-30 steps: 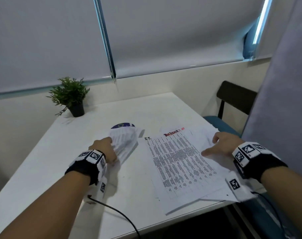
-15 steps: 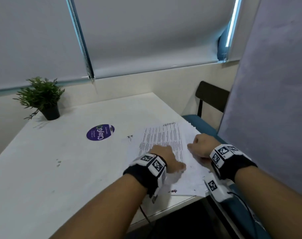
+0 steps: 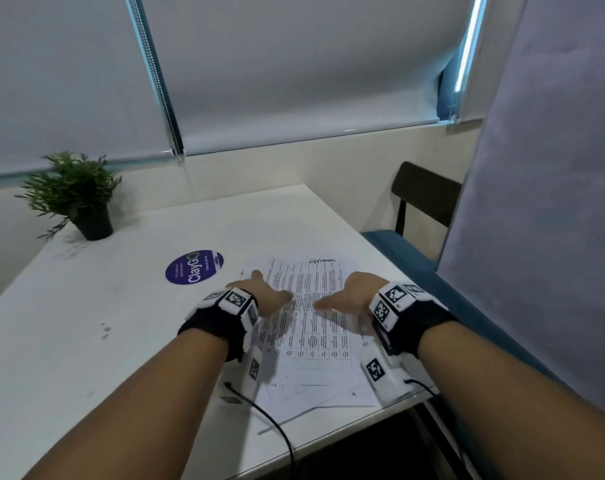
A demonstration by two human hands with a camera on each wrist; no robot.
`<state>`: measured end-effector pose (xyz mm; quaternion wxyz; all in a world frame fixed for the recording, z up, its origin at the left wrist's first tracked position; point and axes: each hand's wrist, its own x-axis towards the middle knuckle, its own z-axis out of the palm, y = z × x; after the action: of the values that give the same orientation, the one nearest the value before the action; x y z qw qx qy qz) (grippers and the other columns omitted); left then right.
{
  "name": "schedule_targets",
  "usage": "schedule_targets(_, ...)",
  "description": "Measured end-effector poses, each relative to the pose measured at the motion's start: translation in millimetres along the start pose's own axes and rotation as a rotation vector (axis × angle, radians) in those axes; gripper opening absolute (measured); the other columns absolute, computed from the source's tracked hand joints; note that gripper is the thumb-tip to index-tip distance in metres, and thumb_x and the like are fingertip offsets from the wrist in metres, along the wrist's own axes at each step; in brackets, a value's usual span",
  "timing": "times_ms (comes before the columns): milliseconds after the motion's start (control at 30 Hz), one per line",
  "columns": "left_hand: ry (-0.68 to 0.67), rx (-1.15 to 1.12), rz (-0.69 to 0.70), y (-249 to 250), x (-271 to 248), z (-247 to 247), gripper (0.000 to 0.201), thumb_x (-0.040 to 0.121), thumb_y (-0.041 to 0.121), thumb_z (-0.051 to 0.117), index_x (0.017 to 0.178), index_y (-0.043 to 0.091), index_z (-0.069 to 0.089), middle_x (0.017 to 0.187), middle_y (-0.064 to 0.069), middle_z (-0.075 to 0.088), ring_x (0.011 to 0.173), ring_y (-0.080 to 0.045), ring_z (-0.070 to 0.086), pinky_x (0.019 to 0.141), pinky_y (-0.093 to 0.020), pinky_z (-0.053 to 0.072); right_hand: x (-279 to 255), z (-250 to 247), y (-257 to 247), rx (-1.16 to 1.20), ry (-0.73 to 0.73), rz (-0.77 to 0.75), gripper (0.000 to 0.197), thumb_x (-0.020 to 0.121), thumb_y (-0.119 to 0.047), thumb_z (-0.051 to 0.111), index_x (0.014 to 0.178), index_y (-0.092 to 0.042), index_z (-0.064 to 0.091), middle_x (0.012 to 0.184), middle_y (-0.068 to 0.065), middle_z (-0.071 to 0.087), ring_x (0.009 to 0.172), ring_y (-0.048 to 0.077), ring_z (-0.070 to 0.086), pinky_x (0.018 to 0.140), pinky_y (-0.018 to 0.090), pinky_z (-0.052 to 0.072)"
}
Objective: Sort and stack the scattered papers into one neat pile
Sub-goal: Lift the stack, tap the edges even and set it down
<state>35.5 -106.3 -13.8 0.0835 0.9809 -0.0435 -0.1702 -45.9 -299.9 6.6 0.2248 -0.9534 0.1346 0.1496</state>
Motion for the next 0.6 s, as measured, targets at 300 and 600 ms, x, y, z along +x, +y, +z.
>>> schedule_targets(300, 0.032, -0.100, -0.134, -62, -2, -14, 0.111, 0.084, 0.060, 0.059, 0.160, 0.015, -0.008, 0.150, -0.020, 0.045, 0.129, -0.036, 0.053, 0.097, -0.037, 0.046, 18, 9, -35, -0.065, 0.132, 0.020, 0.038, 0.072, -0.046, 0.079, 0.068, -0.015, 0.058, 0.067, -0.001, 0.060, 0.057, 0.015, 0.056, 0.053, 0.021, 0.043)
schedule_targets(600, -0.005, -0.315, -0.155, -82, 9, -24, 0.122, 0.073, 0.044, 0.080, 0.158, 0.003, 0.002, 0.137, -0.017, 0.055, 0.117, -0.032, 0.061, 0.083, -0.036, 0.051, 22, 19, -86, -0.053, -0.007, -0.125, 0.048, 0.073, -0.042, 0.086, 0.060, -0.017, 0.048, 0.060, -0.002, 0.047, 0.048, 0.013, 0.049, 0.042, 0.021, 0.037)
